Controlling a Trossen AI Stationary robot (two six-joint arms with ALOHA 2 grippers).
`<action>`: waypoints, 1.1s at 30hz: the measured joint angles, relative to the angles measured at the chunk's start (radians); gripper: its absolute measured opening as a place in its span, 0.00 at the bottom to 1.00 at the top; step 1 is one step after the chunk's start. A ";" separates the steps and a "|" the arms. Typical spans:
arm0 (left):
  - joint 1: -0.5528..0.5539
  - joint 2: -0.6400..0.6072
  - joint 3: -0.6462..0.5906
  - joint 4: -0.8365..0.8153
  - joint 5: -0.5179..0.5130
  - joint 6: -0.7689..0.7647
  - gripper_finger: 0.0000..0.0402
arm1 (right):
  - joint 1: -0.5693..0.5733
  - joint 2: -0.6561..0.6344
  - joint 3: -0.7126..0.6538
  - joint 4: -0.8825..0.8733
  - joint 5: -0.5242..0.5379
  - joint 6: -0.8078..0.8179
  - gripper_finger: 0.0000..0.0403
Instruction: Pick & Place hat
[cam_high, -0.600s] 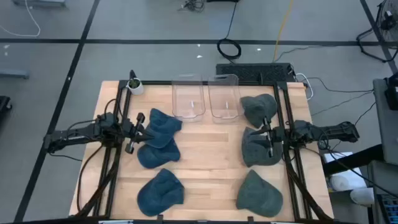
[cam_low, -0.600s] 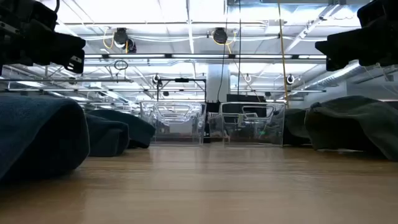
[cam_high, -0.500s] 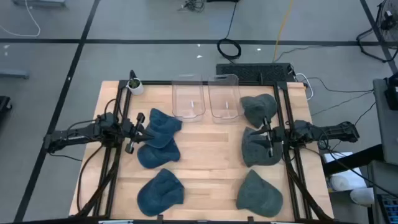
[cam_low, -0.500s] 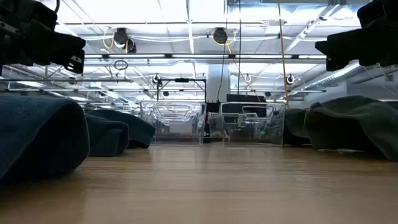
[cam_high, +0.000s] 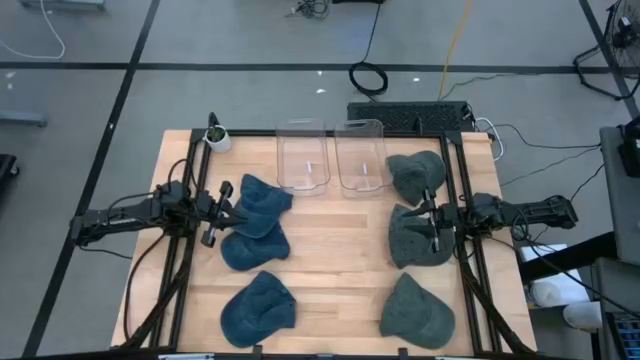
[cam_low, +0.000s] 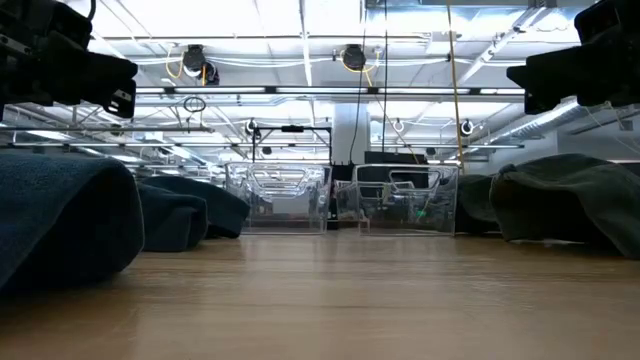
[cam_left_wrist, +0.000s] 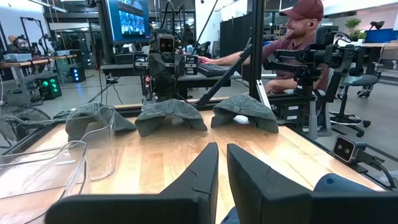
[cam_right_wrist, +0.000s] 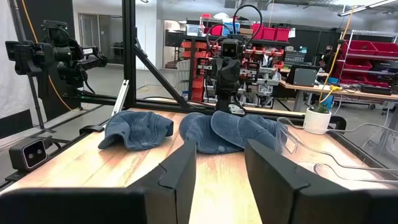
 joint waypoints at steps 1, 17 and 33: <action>0.000 0.000 0.000 0.000 0.000 0.000 0.11 | 0.000 0.000 0.000 0.000 0.000 0.000 0.31; 0.000 0.000 0.000 0.000 0.000 0.000 0.11 | 0.000 0.000 0.000 0.000 0.000 0.000 0.31; 0.000 0.000 0.000 0.000 0.000 0.000 0.11 | 0.000 0.000 0.000 0.063 0.000 0.044 0.31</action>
